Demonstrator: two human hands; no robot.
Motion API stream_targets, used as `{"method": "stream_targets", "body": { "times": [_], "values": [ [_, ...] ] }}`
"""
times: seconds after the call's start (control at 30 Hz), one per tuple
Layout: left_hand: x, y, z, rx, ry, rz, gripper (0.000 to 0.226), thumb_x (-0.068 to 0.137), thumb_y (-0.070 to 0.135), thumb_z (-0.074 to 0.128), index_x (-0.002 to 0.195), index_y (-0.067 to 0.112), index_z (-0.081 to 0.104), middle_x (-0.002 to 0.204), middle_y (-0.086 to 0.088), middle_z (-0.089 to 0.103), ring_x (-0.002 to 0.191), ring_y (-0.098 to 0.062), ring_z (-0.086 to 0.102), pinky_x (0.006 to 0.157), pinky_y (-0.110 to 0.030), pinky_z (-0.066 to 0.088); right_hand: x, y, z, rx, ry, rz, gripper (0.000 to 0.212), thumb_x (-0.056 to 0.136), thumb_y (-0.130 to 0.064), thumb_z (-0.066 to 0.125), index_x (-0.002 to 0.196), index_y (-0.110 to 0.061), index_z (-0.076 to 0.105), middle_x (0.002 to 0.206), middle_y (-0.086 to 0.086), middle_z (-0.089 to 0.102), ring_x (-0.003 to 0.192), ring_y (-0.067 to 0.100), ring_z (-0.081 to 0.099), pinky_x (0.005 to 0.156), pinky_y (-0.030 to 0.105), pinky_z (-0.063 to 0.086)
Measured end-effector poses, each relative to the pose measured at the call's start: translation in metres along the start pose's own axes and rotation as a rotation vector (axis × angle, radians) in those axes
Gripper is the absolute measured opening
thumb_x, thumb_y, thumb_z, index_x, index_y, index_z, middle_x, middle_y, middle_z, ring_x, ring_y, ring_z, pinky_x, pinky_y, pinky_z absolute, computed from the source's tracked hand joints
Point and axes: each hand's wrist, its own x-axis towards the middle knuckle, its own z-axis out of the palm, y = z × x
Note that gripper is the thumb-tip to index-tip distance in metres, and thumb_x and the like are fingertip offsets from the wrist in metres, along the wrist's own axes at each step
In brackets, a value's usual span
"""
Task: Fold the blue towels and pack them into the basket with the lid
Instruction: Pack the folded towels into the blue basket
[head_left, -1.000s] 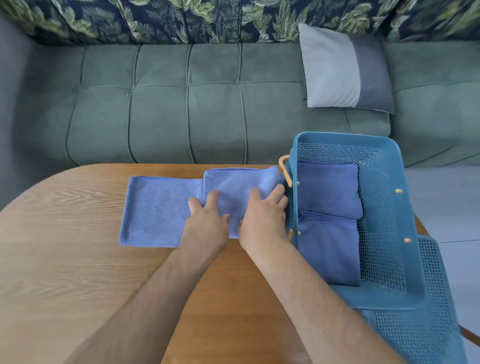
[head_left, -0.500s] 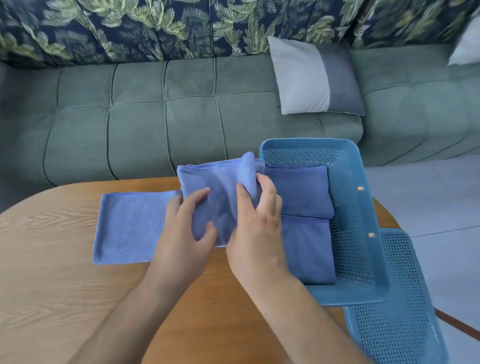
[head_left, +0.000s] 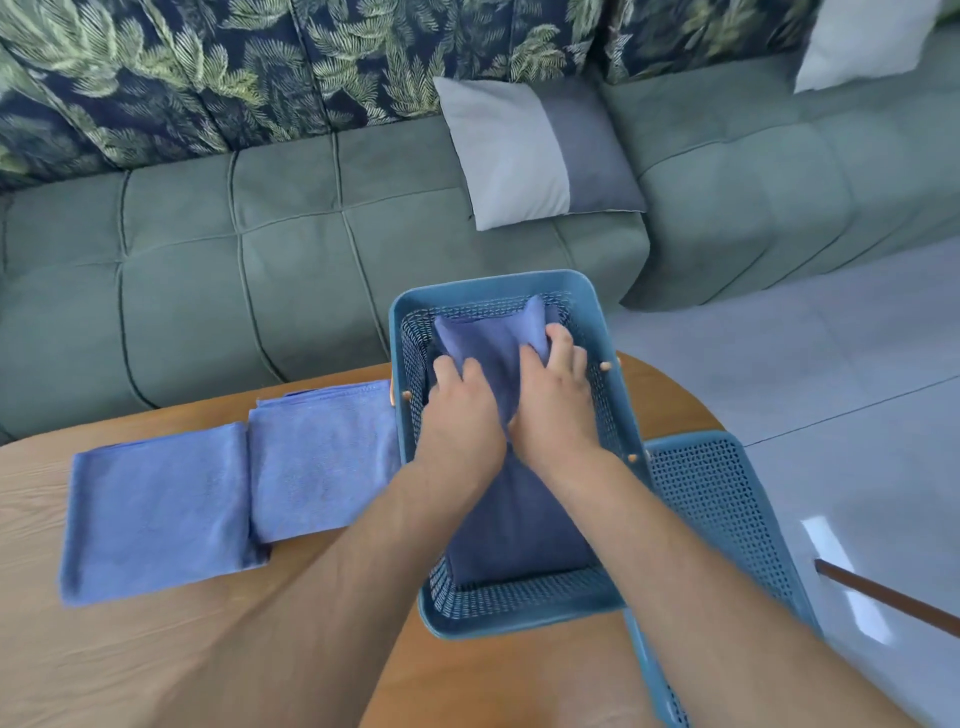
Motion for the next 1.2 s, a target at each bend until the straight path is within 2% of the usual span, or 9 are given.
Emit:
{"method": "stream_targets", "body": {
  "times": [0.23,0.4,0.53,0.67,0.77,0.9,1.0,1.13,1.2],
  "values": [
    [0.017,-0.012,0.025,0.52,0.186,0.045,0.042,0.089,0.009,0.034,0.127,0.011,0.052,0.163,-0.018,0.014,0.133,-0.031,0.04,0.097,-0.037,0.042,0.018,0.009,0.037,-0.318,0.072,-0.012,0.039,0.09,-0.019,0.05,0.125,-0.022,0.067,0.161,0.01,0.035,0.134,0.032,0.04,0.101,0.036,0.045],
    [0.029,-0.023,0.029,0.643,0.007,0.078,0.054,0.099,0.018,0.033,0.15,0.002,0.028,0.166,-0.02,0.0,0.152,-0.033,0.015,0.121,-0.045,0.018,0.022,0.023,0.051,-0.299,-0.226,-0.105,0.057,0.106,-0.022,0.033,0.161,-0.02,0.015,0.168,0.016,0.002,0.155,0.034,0.004,0.125,0.047,0.007],
    [0.038,-0.018,0.031,0.702,-0.058,0.065,0.06,0.1,0.02,0.034,0.154,-0.001,0.018,0.164,-0.024,0.006,0.151,-0.035,0.015,0.122,-0.048,0.012,0.026,0.023,0.05,-0.323,-0.284,-0.085,0.064,0.106,-0.022,0.035,0.161,-0.024,0.004,0.168,0.013,-0.006,0.155,0.033,-0.003,0.125,0.047,0.005],
    [0.02,-0.018,0.018,0.613,0.101,0.143,0.062,0.093,0.015,0.019,0.153,0.003,0.023,0.164,-0.019,0.013,0.152,-0.034,0.014,0.124,-0.047,0.009,0.009,0.015,0.022,-0.249,-0.203,-0.082,0.068,0.102,-0.02,0.044,0.161,-0.025,0.01,0.168,0.011,0.002,0.154,0.033,0.006,0.125,0.045,0.008],
    [-0.003,-0.031,0.006,0.43,0.293,0.307,0.066,0.083,0.016,0.04,0.148,0.004,0.041,0.16,-0.016,0.031,0.149,-0.033,0.028,0.123,-0.046,0.018,-0.023,0.0,-0.004,-0.148,-0.11,-0.153,0.073,0.1,-0.014,0.046,0.161,-0.025,0.008,0.169,0.008,0.003,0.155,0.03,0.007,0.126,0.042,0.008],
    [-0.034,-0.059,-0.013,0.089,0.42,0.357,0.058,0.089,0.008,0.052,0.147,0.009,0.046,0.158,-0.009,0.036,0.147,-0.029,0.031,0.122,-0.042,0.016,-0.061,-0.037,-0.019,-0.074,0.161,-0.278,0.073,0.085,-0.011,0.067,0.153,-0.017,0.041,0.16,0.014,0.035,0.146,0.036,0.036,0.121,0.048,0.03],
    [-0.054,-0.096,-0.027,0.016,0.474,0.295,0.057,0.092,0.007,0.066,0.146,0.011,0.048,0.156,-0.01,0.039,0.146,-0.03,0.034,0.119,-0.048,0.026,-0.076,-0.071,-0.014,-0.026,0.268,-0.362,0.06,0.088,-0.013,0.044,0.147,-0.014,0.051,0.153,0.016,0.046,0.139,0.038,0.046,0.113,0.05,0.041],
    [-0.077,-0.155,-0.036,0.025,0.465,0.188,0.055,0.091,0.009,0.069,0.143,0.01,0.051,0.156,-0.011,0.039,0.143,-0.033,0.039,0.115,-0.051,0.034,-0.087,-0.116,0.011,-0.045,0.124,-0.396,0.078,0.08,-0.001,0.069,0.152,-0.017,0.044,0.158,0.015,0.039,0.145,0.036,0.038,0.118,0.046,0.035],
    [-0.089,-0.19,-0.038,0.033,0.452,0.113,0.055,0.091,0.011,0.07,0.143,0.008,0.051,0.156,-0.013,0.038,0.142,-0.033,0.039,0.113,-0.054,0.037,-0.095,-0.143,0.028,-0.063,-0.009,-0.425,0.079,0.088,-0.004,0.064,0.158,-0.023,0.031,0.164,0.012,0.027,0.15,0.032,0.027,0.122,0.042,0.025]
  ]
}}
